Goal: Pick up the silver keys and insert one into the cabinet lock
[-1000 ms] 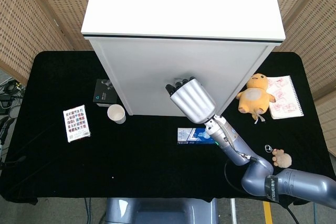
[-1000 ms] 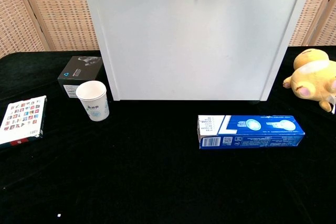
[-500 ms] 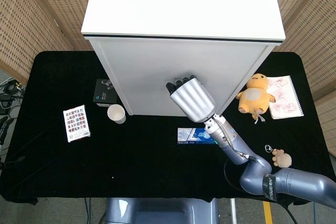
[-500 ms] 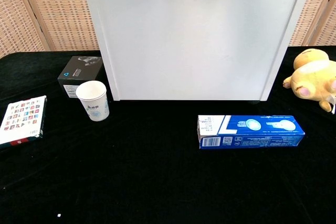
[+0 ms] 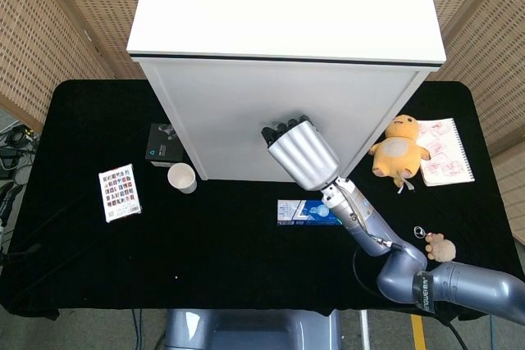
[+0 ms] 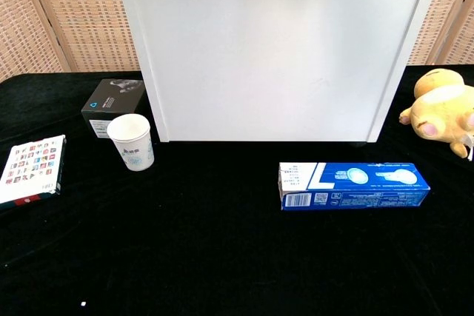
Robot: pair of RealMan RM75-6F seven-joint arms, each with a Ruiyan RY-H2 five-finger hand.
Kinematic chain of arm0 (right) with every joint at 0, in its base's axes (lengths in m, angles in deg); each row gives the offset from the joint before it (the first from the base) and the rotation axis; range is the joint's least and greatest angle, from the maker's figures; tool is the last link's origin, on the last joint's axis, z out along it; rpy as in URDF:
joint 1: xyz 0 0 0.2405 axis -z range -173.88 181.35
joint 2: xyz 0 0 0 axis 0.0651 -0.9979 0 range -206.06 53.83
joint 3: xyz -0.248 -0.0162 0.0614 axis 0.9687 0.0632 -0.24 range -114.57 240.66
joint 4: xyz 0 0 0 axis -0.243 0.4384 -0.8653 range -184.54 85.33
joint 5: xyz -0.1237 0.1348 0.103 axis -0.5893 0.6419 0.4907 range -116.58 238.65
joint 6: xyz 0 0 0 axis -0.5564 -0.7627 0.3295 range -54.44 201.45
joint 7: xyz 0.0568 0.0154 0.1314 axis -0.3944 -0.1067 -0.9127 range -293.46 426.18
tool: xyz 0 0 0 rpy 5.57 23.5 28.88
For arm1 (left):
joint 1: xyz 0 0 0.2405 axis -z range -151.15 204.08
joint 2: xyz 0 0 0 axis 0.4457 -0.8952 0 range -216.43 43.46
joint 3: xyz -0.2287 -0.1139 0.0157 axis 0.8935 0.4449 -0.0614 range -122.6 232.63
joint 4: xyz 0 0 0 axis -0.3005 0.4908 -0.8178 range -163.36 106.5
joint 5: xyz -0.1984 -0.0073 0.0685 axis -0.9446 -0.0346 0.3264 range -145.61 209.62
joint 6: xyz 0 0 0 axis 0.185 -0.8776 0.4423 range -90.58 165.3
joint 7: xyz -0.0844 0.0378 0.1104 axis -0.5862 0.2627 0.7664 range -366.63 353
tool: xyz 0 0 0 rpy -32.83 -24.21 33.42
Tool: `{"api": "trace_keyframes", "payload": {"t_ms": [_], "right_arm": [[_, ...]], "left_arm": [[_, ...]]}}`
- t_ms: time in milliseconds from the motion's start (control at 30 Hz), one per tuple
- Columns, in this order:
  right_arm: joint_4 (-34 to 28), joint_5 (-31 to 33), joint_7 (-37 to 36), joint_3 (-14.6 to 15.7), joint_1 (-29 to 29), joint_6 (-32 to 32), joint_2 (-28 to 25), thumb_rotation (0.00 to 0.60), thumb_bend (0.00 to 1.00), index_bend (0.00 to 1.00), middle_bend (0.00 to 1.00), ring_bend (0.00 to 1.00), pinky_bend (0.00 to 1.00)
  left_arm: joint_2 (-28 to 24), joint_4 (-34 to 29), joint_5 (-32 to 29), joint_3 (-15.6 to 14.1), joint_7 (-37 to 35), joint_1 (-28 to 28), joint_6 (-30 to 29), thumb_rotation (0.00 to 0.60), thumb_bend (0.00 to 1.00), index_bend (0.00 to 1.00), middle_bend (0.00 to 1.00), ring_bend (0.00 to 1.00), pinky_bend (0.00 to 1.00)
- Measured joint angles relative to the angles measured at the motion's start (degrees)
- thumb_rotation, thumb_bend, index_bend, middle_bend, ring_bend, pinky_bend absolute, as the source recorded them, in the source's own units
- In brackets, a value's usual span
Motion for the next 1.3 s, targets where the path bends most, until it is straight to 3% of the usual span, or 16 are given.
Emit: {"api": "trace_keyframes", "payload": {"t_ms": [200,333,500,1000,1300], "right_arm": [[-0.11,0.25,0.85,-0.04,-0.05,-0.13,0.14,0.6,0.56,0.68,0.88,0.89,1.0],[0.02,0.18,1.41,-0.31,-0.04,-0.95,0.52,0.6,0.4,0.65,0.89,0.89,1.0],[0.24,0.22,2.32,-0.67,0.05,-1.97,1.03,0.6,0.29,0.65,0.9,0.9,1.0],[-0.72,-2.97,1.73,-0.12,1.96,-5.26,-0.48,0.6,0.29,0.66,0.9,0.9,1.0],[-1.84,-12.34,-5.37,4.38,6.88,-10.89,-4.74,0.6,0.29,0.66,0.87,0.89,1.0]], "left_arm": [[-0.09,-0.01,0.1,-0.03,-0.25,-0.08,-0.12,0.6,0.0,0.0,0.0,0.0,0.0],[-0.11,-0.02,0.16,-0.04,-0.21,-0.1,-0.19,0.6,0.0,0.0,0.0,0.0,0.0],[-0.09,0.05,0.25,-0.08,-0.27,-0.15,-0.26,0.6,0.0,0.0,0.0,0.0,0.0],[0.02,0.03,0.66,-0.29,-0.08,-0.29,-0.55,0.6,0.0,0.0,0.0,0.0,0.0],[-0.22,0.02,1.4,-0.52,-0.82,-0.58,-1.09,0.6,0.0,0.0,0.0,0.0,0.0]]}}
